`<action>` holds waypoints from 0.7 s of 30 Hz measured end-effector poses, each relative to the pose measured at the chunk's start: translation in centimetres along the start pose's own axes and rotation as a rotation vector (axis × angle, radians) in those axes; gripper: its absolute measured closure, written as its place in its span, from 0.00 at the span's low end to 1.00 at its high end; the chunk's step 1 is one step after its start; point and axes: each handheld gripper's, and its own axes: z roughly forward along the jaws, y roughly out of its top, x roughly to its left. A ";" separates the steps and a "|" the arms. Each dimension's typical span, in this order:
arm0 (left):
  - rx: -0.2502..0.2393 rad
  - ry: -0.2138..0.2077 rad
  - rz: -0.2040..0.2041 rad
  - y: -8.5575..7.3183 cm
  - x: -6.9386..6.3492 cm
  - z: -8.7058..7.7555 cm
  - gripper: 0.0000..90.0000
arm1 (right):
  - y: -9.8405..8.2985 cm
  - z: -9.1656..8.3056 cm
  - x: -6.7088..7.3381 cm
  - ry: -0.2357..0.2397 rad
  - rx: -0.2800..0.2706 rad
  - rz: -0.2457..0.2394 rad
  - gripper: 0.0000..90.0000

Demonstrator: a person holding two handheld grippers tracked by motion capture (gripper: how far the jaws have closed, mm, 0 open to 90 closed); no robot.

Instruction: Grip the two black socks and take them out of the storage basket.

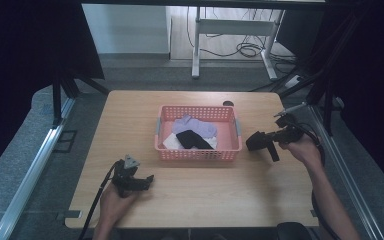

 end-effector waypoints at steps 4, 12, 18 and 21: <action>0.002 -0.001 0.000 0.0 0.0 0.0 0.12 | -1.2 1.9 0.3 0.008 0.033 0.002 0.93; 0.002 -0.001 0.000 0.0 0.0 0.0 0.12 | -2.1 2.6 0.4 0.037 0.042 0.016 0.83; 0.002 -0.001 0.000 0.0 0.0 0.0 0.12 | -0.4 0.1 0.9 0.032 -0.019 -0.008 0.72; 0.006 -0.001 0.004 0.0 0.0 0.0 0.12 | 0.7 -0.3 1.2 0.026 -0.031 -0.016 0.68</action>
